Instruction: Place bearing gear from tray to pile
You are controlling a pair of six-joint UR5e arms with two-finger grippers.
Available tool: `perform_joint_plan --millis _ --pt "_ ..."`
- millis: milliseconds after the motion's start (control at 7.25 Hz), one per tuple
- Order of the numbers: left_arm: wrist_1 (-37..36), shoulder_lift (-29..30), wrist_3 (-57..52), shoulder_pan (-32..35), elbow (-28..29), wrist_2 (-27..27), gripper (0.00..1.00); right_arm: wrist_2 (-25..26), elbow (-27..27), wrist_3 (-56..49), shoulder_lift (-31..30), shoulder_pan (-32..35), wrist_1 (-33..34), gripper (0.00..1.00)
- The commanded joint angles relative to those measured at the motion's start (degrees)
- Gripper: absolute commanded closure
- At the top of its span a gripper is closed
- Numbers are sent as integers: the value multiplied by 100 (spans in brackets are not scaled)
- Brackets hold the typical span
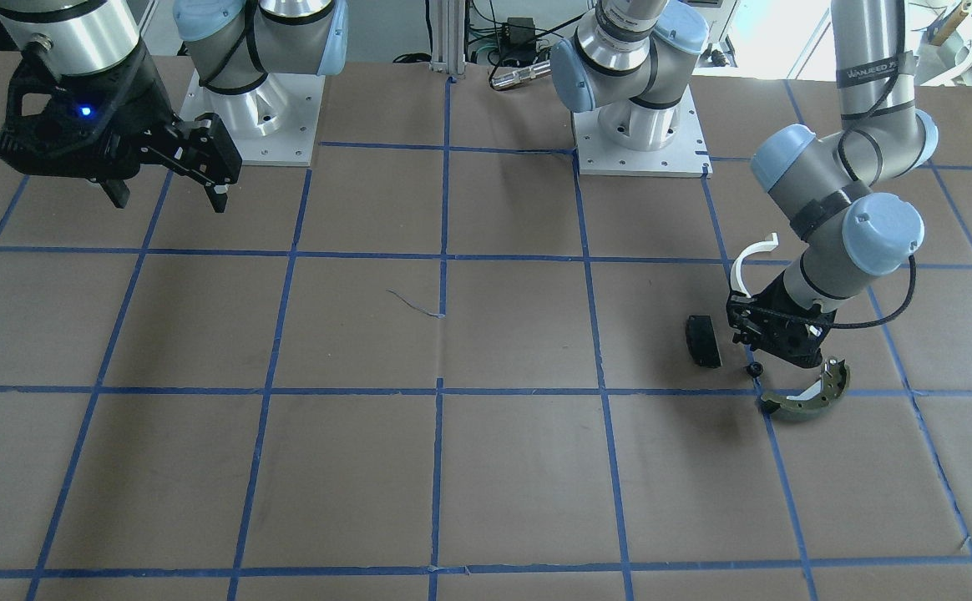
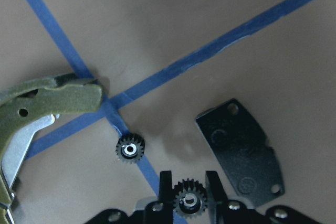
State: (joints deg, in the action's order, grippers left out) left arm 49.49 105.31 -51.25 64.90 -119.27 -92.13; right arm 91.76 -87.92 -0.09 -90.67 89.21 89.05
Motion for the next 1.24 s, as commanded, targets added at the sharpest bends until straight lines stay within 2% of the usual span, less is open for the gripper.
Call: perform_joint_plan --millis 0,138,276,414,552,690,1103 --pt "-264 51 54 -48 -219 11 98 0 -6 0 6 0 7 0" --pt "-273 51 97 -48 -229 11 96 0 -6 0 -3 0 -2 0" --pt "-247 51 150 -48 -237 20 84 0 -6 9 5 0 7 0" --pt "-221 25 307 -39 -237 20 83 0 -6 17 -3 0 -2 0" --pt "-220 16 317 -30 -229 11 57 9 -6 18 5 0 7 0" --pt "-212 -28 309 -30 -203 -7 1 9 -6 18 6 0 -2 0" --pt "32 -221 326 39 42 -16 0 0 -6 18 -3 0 -2 0"
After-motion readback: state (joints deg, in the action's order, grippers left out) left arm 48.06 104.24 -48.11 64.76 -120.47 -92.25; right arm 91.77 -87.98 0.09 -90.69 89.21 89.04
